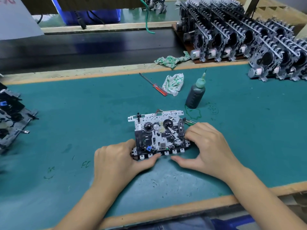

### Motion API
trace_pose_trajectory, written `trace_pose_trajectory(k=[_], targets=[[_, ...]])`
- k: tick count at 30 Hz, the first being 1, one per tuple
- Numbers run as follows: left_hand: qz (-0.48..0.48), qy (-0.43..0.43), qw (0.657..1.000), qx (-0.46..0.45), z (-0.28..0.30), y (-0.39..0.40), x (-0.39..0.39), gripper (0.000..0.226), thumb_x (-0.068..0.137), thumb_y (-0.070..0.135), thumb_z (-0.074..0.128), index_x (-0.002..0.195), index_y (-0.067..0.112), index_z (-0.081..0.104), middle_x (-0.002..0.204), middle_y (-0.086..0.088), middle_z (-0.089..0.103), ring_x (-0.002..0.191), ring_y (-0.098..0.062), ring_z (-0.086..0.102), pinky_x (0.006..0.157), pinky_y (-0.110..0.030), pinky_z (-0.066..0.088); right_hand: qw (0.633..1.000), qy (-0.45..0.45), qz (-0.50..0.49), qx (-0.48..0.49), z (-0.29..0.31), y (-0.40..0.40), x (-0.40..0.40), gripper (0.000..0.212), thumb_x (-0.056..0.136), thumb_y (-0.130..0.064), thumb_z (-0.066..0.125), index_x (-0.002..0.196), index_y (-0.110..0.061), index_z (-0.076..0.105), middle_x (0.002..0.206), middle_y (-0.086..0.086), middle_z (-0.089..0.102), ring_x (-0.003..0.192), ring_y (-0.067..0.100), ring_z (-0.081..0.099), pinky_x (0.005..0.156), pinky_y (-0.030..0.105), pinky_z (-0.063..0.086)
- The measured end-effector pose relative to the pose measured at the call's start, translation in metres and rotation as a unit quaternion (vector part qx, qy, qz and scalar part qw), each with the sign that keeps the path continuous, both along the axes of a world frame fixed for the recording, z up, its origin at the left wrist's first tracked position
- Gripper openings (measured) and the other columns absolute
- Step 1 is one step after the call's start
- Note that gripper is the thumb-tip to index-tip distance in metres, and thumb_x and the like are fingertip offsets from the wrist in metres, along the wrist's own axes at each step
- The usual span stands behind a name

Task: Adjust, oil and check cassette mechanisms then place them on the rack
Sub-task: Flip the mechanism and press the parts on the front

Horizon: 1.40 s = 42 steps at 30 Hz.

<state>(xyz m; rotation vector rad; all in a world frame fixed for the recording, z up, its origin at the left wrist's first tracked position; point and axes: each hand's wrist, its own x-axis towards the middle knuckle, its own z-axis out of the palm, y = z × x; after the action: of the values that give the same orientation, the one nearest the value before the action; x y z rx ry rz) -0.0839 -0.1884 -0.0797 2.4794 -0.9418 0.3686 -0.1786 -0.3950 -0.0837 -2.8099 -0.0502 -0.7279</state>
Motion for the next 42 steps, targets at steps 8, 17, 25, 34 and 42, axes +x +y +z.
trace_pose_trajectory(k=[8, 17, 25, 34, 42], targets=[[-0.079, 0.024, 0.997, -0.008, 0.004, 0.004, 0.009, 0.063, 0.054, 0.083, 0.05, 0.053, 0.024, 0.029, 0.034, 0.001, 0.042, 0.032, -0.022, 0.047, 0.034, -0.029, 0.04, 0.999, -0.006, -0.035, -0.029, 0.0, 0.004, 0.001, 0.049, 0.072, -0.057, 0.057, 0.062, -0.009, 0.054, 0.062, 0.001, 0.05, 0.06, 0.022, 0.047, 0.062, 0.027, 0.031], [-0.057, 0.025, 0.998, 0.021, 0.006, 0.001, 0.003, 0.06, 0.058, 0.08, 0.048, 0.051, 0.021, 0.052, 0.034, 0.0, 0.045, 0.034, -0.023, 0.052, 0.035, -0.028, 0.038, 1.0, 0.01, -0.02, -0.02, 0.0, -0.001, 0.0, 0.057, 0.073, -0.064, 0.055, 0.063, -0.009, 0.053, 0.064, 0.002, 0.052, 0.062, 0.022, 0.048, 0.063, 0.031, 0.036], [0.008, 0.029, 0.999, 0.028, 0.005, 0.0, 0.002, 0.064, 0.06, 0.076, 0.048, 0.045, 0.014, 0.052, 0.032, -0.003, 0.04, 0.031, -0.026, 0.046, 0.036, -0.025, 0.032, 1.0, 0.0, 0.009, -0.019, 0.001, 0.003, 0.0, 0.051, 0.075, -0.056, 0.06, 0.061, -0.007, 0.052, 0.061, 0.002, 0.048, 0.06, 0.022, 0.045, 0.062, 0.03, 0.034], [-0.093, 0.048, 0.995, 0.006, 0.006, 0.01, 0.015, 0.065, 0.052, 0.086, 0.049, 0.05, 0.022, 0.036, 0.034, 0.0, 0.041, 0.033, -0.022, 0.045, 0.034, -0.03, 0.039, 0.999, 0.008, -0.005, -0.031, 0.001, 0.007, -0.002, 0.049, 0.078, -0.053, 0.056, 0.06, -0.008, 0.054, 0.06, 0.002, 0.051, 0.059, 0.023, 0.049, 0.058, 0.032, 0.042], [-0.083, 0.052, 0.995, -0.02, 0.007, 0.013, 0.013, 0.048, 0.058, 0.075, 0.05, 0.055, 0.035, 0.025, 0.036, 0.004, 0.043, 0.035, -0.019, 0.045, 0.04, -0.026, 0.037, 0.986, 0.054, 0.053, 0.151, 0.01, 0.007, -0.005, 0.038, 0.084, -0.043, 0.055, 0.069, -0.008, 0.056, 0.069, 0.0, 0.051, 0.066, 0.02, 0.046, 0.063, 0.036, 0.04]])
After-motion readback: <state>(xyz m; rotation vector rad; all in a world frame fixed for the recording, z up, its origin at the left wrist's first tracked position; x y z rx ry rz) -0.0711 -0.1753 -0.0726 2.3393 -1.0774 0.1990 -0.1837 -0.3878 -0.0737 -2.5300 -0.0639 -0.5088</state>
